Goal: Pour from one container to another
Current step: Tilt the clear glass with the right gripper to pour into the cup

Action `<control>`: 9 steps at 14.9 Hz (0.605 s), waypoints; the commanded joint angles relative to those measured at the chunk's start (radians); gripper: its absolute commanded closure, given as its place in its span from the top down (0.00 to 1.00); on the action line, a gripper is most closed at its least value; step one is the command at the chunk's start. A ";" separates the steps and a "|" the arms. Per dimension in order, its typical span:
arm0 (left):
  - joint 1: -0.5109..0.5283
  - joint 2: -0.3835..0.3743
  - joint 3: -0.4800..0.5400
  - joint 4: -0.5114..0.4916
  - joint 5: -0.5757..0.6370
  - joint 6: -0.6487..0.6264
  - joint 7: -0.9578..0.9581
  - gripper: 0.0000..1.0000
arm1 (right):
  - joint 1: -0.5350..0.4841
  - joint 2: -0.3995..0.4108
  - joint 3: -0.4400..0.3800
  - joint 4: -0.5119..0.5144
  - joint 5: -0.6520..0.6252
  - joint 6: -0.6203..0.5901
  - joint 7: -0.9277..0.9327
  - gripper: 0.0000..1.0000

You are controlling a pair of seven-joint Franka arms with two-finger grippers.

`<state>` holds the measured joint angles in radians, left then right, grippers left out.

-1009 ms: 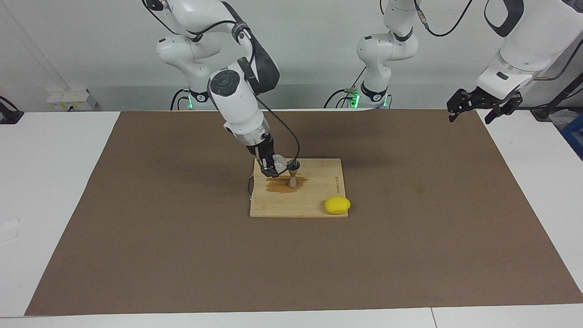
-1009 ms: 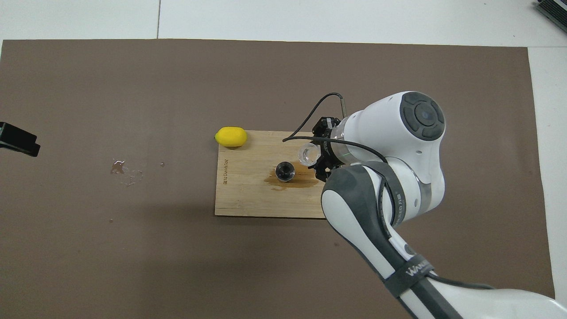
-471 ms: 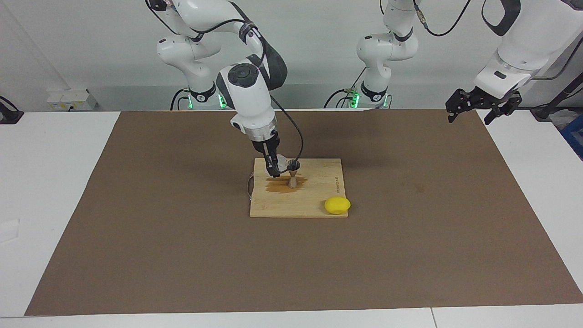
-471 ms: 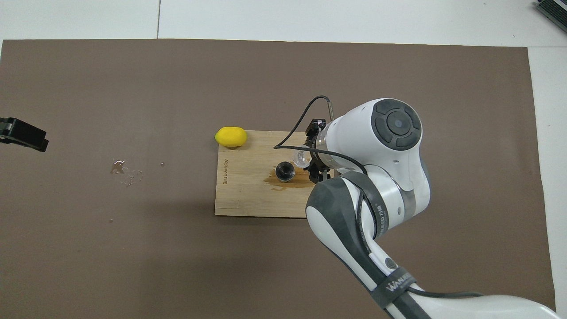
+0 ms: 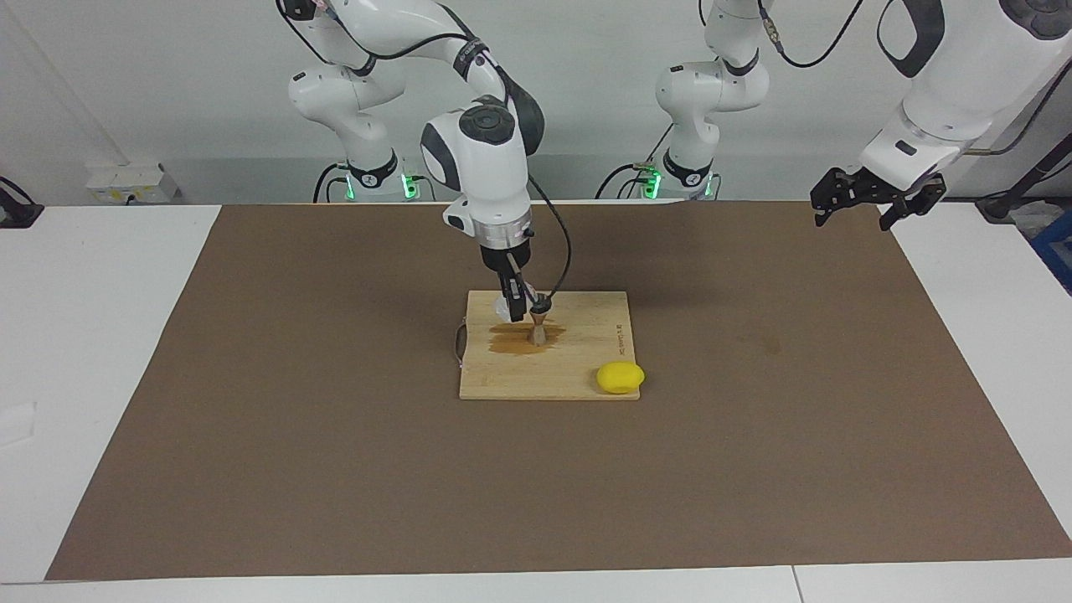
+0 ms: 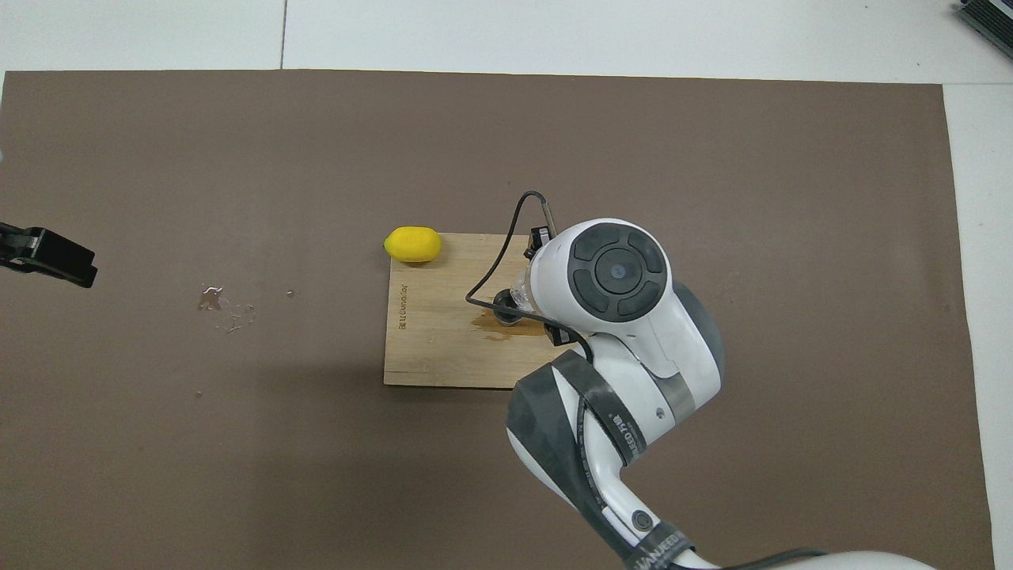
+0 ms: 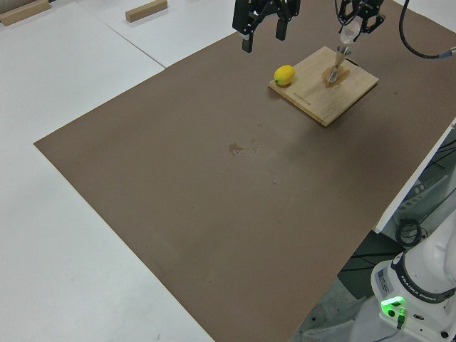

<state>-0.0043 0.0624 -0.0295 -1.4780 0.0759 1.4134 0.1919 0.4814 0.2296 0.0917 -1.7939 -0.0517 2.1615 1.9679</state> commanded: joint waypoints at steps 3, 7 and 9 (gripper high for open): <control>-0.022 -0.035 0.006 -0.041 0.004 0.012 -0.011 1.00 | 0.020 0.002 -0.001 0.010 -0.105 -0.014 0.029 0.00; -0.025 -0.033 0.006 -0.042 -0.067 0.071 -0.037 1.00 | 0.042 -0.001 -0.003 0.008 -0.160 -0.015 0.035 0.00; -0.025 -0.033 0.005 -0.051 -0.071 0.111 -0.065 1.00 | 0.052 -0.007 -0.001 0.008 -0.200 -0.038 0.037 0.00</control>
<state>-0.0170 0.0552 -0.0341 -1.4883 0.0181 1.4736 0.1608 0.5208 0.2296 0.0918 -1.7938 -0.2003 2.1527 1.9703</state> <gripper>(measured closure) 0.000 0.493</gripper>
